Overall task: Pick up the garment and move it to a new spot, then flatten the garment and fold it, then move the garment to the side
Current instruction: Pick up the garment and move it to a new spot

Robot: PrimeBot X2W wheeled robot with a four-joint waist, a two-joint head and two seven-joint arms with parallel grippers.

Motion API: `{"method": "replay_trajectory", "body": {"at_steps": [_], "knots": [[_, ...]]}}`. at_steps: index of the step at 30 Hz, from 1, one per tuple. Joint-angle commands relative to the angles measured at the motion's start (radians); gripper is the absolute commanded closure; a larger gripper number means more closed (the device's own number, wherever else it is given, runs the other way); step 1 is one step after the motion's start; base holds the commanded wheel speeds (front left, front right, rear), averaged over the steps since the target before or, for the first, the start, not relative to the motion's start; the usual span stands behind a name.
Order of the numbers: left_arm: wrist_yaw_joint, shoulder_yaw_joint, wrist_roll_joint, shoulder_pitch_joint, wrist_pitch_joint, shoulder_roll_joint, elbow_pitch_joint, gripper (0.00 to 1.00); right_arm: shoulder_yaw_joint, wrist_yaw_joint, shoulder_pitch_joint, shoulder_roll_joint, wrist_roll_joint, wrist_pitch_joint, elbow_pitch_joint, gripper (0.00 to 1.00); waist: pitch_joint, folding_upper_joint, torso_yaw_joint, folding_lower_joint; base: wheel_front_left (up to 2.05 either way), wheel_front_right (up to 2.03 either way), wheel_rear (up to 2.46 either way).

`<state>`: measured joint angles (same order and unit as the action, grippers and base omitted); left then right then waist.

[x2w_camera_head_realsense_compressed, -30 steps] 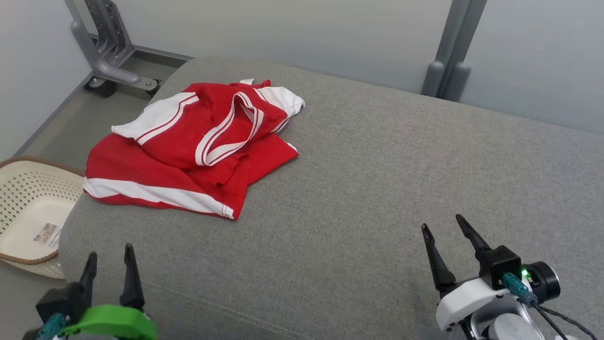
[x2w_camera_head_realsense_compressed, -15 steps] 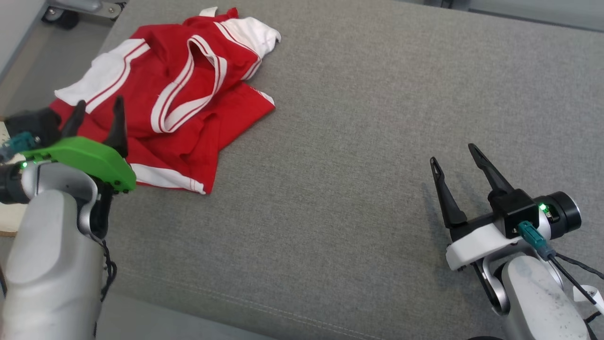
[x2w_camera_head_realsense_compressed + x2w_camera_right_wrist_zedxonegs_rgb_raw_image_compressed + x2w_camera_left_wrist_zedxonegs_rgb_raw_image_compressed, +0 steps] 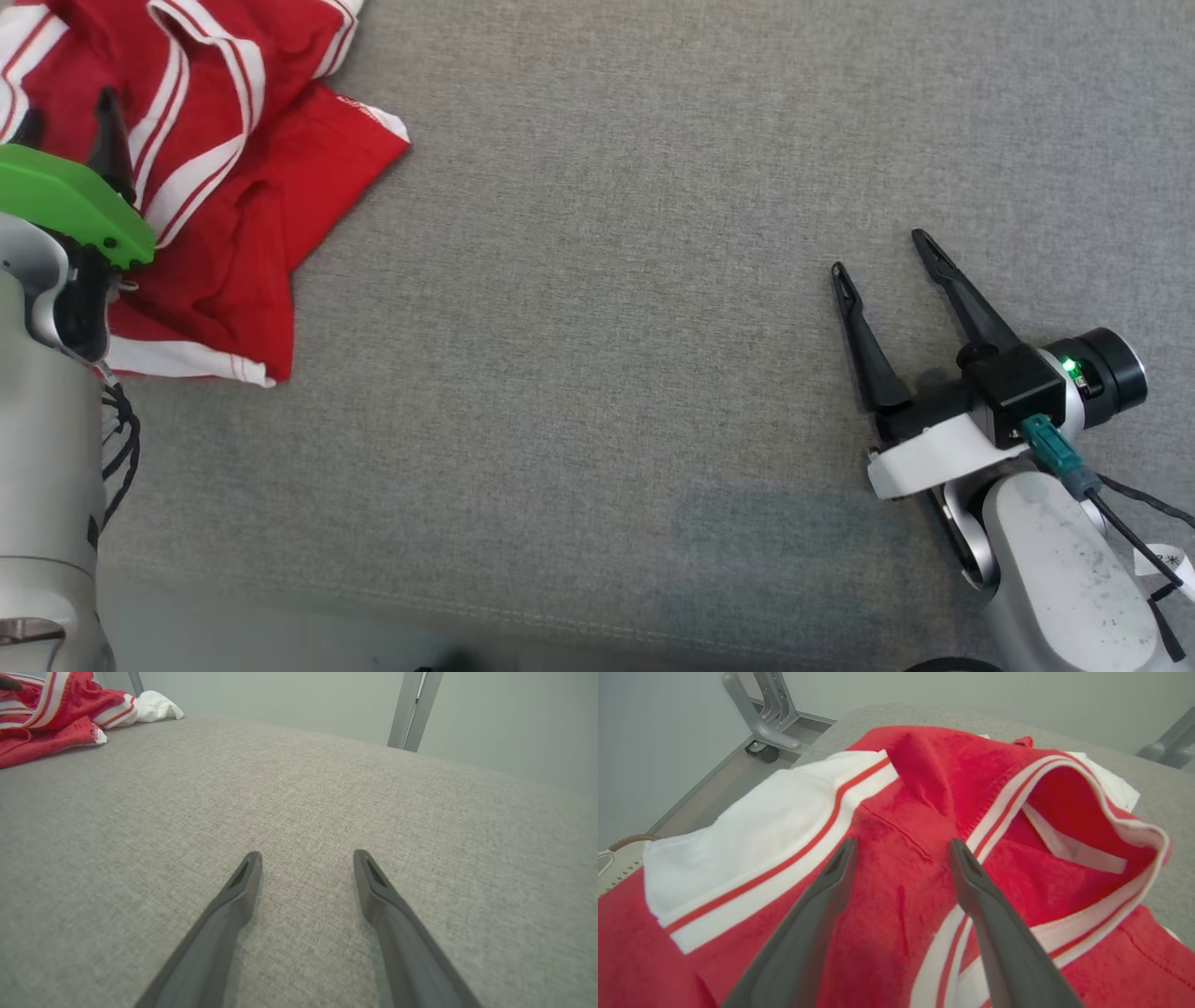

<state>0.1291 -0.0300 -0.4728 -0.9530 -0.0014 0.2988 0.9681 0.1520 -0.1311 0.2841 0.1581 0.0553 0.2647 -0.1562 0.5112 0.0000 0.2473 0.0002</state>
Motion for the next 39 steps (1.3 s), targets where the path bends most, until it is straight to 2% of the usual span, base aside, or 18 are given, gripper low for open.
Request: {"method": "replay_trajectory", "body": {"at_steps": [1,5,6,7,8,17,23,29,35,39], "knots": [[0.001,0.003,-0.006,-0.039,-0.006,0.020,0.033,0.00,-0.002,0.001,-0.005,0.006,0.007,-0.001,-0.011,0.00,0.079,0.0000,-0.062,-0.0002,0.00,0.00,0.00],[-0.002,-0.007,0.002,-0.077,-0.005,0.029,0.108,0.00,0.000,0.001,-0.022,0.008,0.007,-0.005,-0.015,0.00,0.092,0.0000,-0.074,-0.0002,0.00,0.00,0.00],[-0.002,-0.008,0.003,-0.083,-0.007,0.033,0.125,0.26,-0.002,0.001,-0.026,0.009,0.007,-0.006,-0.017,0.00,0.092,0.0000,-0.077,-0.0002,0.00,0.00,0.00],[-0.003,-0.010,0.004,-0.089,-0.014,0.037,0.142,0.84,-0.006,0.001,-0.030,0.007,0.007,-0.007,-0.020,0.00,0.091,0.0000,-0.079,-0.0002,0.00,0.00,0.00],[-0.003,-0.011,0.003,-0.092,-0.020,0.038,0.155,1.00,-0.011,0.001,-0.034,0.004,0.006,-0.007,-0.022,0.00,0.089,0.0000,-0.080,-0.0002,0.00,0.00,0.00],[-0.001,-0.001,-0.019,-0.110,-0.162,0.053,0.169,1.00,-0.016,0.001,-0.070,-0.037,-0.013,-0.008,-0.041,0.00,0.008,0.0000,-0.080,-0.0002,0.00,0.00,0.00],[0.000,-0.064,0.009,-0.113,-0.213,0.048,0.100,1.00,-0.017,0.001,-0.085,-0.068,-0.031,-0.002,-0.056,0.00,-0.097,0.0000,-0.084,-0.0002,0.00,0.00,0.00],[0.000,-0.187,-0.008,-0.068,-0.181,-0.002,-0.070,1.00,-0.016,0.001,-0.130,-0.092,-0.061,0.000,-0.072,0.00,-0.226,0.0000,-0.126,-0.0002,0.00,0.00,0.00],[0.000,-0.331,-0.040,0.049,-0.086,-0.066,-0.322,1.00,-0.023,0.001,-0.182,-0.104,-0.084,0.000,-0.078,0.00,-0.326,0.0000,-0.194,-0.0002,0.00,0.00,0.00],[-0.002,-0.408,-0.057,0.163,-0.010,-0.122,-0.504,1.00,-0.040,0.001,-0.200,-0.106,-0.092,0.000,-0.070,0.00,-0.350,0.0000,-0.244,-0.0002,0.00,0.00,0.00]]}}
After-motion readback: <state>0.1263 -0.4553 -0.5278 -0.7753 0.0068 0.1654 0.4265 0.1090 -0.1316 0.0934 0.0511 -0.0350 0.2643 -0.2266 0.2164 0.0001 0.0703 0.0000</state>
